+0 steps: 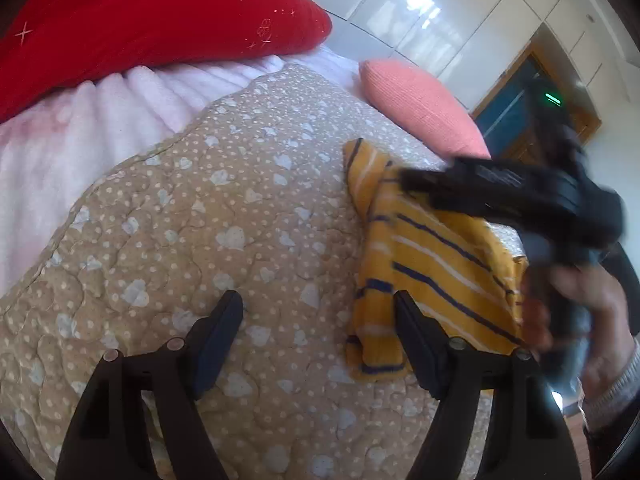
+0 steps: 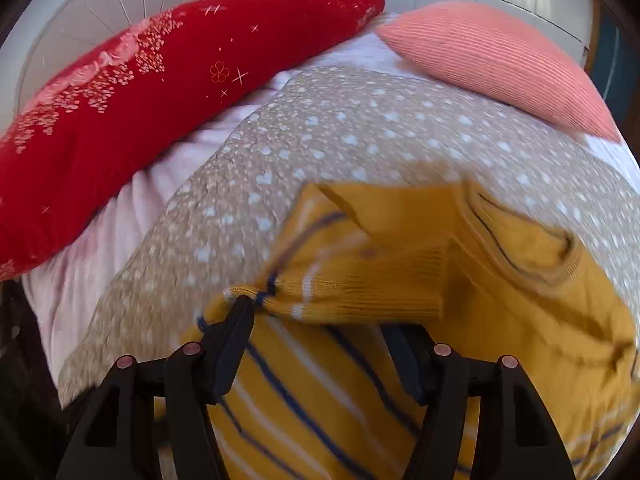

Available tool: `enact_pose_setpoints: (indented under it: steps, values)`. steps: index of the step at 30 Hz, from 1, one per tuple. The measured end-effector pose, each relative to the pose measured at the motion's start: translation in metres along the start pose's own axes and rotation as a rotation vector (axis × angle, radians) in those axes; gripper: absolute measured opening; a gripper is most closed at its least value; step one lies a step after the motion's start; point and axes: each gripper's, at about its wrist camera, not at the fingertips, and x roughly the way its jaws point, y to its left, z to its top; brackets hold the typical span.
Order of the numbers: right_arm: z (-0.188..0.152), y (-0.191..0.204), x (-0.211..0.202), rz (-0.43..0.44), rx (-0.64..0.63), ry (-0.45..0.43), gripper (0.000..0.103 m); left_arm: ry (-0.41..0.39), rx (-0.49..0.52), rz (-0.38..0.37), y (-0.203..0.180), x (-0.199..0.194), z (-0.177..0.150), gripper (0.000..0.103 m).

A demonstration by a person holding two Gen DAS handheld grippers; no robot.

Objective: Fold small clothes

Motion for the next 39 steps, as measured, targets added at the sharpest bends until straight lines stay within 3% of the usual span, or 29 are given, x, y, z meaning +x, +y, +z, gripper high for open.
enact_pose_setpoints:
  steps: [2,5,10,15,18,22,24,26,27,28,31,34,39]
  values:
    - [0.014,0.011,0.023,-0.003,-0.004,0.045,0.072,0.009,-0.028,-0.045,0.007,-0.003,0.003,0.075]
    - [0.018,0.022,0.049,-0.033,-0.042,0.122,0.086,0.015,-0.098,-0.125,0.025,-0.011,0.009,0.075]
    - [0.011,0.028,0.009,-0.031,-0.036,0.010,0.086,-0.081,-0.170,-0.108,0.051,-0.038,0.019,0.075]
    - [-0.014,0.041,-0.016,-0.048,-0.047,0.033,0.086,-0.123,-0.249,-0.090,0.071,-0.048,0.024,0.075]
    - [-0.026,0.056,-0.008,-0.136,-0.100,0.074,0.086,-0.130,-0.264,-0.085,0.075,-0.053,0.022,0.075]
    - [-0.038,0.071,0.024,-0.322,-0.169,0.120,0.086,-0.140,-0.247,-0.069,0.073,-0.054,0.021,0.075]
    - [-0.044,0.079,0.033,-0.384,-0.222,0.097,0.086,-0.142,-0.238,-0.065,0.071,-0.058,0.019,0.075]
    - [-0.047,0.083,0.027,-0.401,-0.246,0.068,0.069,-0.142,-0.231,-0.060,0.069,-0.058,0.019,0.075]
    - [-0.047,0.083,0.022,-0.411,-0.246,0.057,0.041,-0.142,-0.230,-0.059,0.068,-0.058,0.019,0.075]
    - [-0.046,0.079,0.015,-0.400,-0.233,0.044,0.025,-0.144,-0.225,-0.055,0.065,-0.058,0.019,0.075]
    - [-0.040,0.046,-0.032,-0.288,-0.109,-0.026,0.020,-0.153,-0.206,-0.045,0.058,-0.059,0.018,0.075]
    - [-0.046,0.000,-0.084,-0.241,0.011,-0.111,0.020,-0.171,-0.176,-0.021,0.048,-0.060,0.015,0.075]
    - [-0.083,-0.117,-0.151,-0.267,0.260,-0.179,0.019,-0.184,-0.134,-0.033,0.031,-0.062,0.012,0.075]
